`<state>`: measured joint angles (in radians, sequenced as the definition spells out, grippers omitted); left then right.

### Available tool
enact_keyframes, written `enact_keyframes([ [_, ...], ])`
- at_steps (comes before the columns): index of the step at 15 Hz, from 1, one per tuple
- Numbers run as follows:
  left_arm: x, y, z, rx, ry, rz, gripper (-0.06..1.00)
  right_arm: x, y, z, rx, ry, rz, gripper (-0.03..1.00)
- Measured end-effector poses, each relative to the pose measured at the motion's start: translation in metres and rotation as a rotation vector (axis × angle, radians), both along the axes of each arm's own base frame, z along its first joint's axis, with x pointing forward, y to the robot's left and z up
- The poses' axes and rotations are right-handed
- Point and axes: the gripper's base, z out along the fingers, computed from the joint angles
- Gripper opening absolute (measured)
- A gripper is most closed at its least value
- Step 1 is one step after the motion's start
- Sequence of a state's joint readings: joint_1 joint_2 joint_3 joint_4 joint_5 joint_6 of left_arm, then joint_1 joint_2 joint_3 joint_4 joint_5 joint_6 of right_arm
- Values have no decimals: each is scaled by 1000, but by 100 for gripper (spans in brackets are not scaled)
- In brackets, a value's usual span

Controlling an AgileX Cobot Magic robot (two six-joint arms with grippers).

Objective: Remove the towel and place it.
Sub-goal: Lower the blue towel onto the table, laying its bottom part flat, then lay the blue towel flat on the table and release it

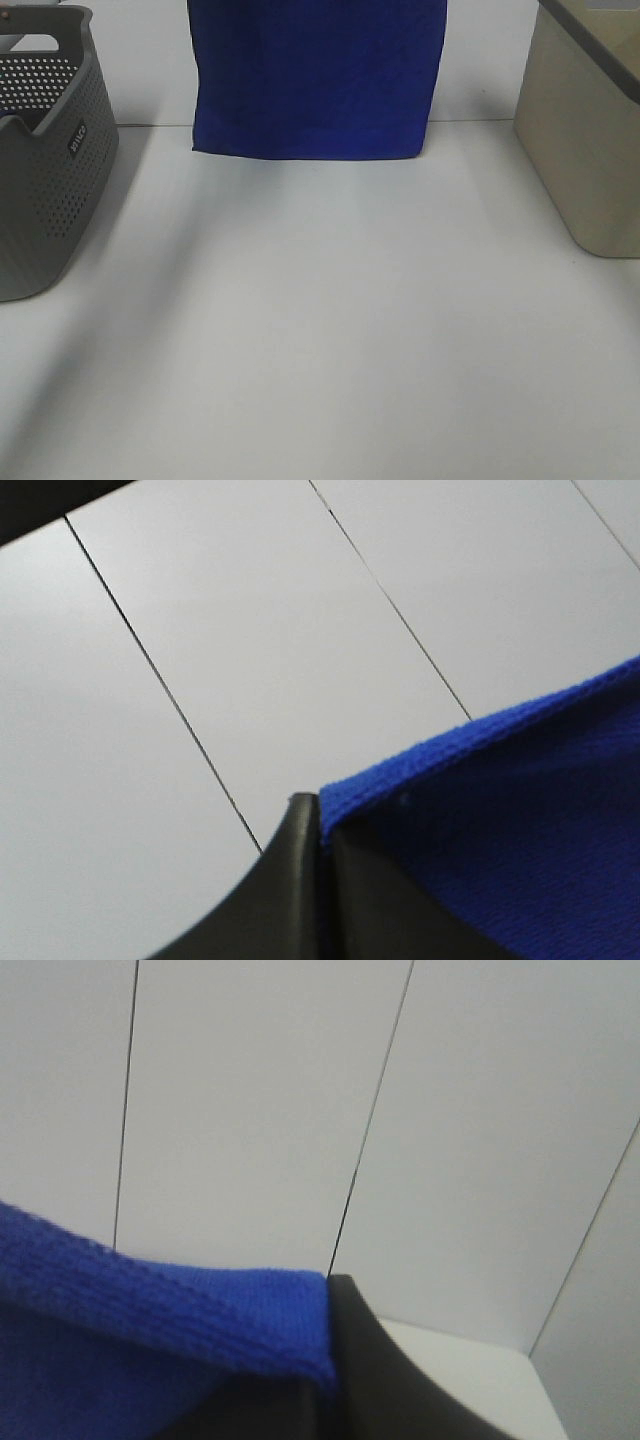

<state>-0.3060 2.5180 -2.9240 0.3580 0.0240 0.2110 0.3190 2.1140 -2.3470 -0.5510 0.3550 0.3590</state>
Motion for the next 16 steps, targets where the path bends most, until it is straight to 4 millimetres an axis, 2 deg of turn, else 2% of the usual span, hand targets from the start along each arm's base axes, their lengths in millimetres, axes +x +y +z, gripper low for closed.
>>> enact_keyframes([
  [4, -22, -10, 18, -32, 249, 19, 0, -21, -2, 5, 28, 211, 43, 2],
  [5, -33, -10, 27, -41, 330, 23, 0, -29, -2, 8, 24, 265, 71, 2],
  [7, -59, -11, 43, -33, 490, 6, 0, -48, -3, 16, -6, 370, 115, 2],
  [8, -86, -9, 58, -35, 634, -42, 0, -68, -8, 24, -32, 462, 130, 2],
  [11, -122, -2, 73, -43, 818, -91, 0, -99, -13, 40, -24, 556, 178, 2],
  [13, -135, 1, 78, -78, 883, -117, 0, -119, -14, 48, -6, 624, 227, 2],
  [16, -140, -1, 82, -143, 907, -166, 0, -128, -12, 52, 14, 644, 271, 2],
])
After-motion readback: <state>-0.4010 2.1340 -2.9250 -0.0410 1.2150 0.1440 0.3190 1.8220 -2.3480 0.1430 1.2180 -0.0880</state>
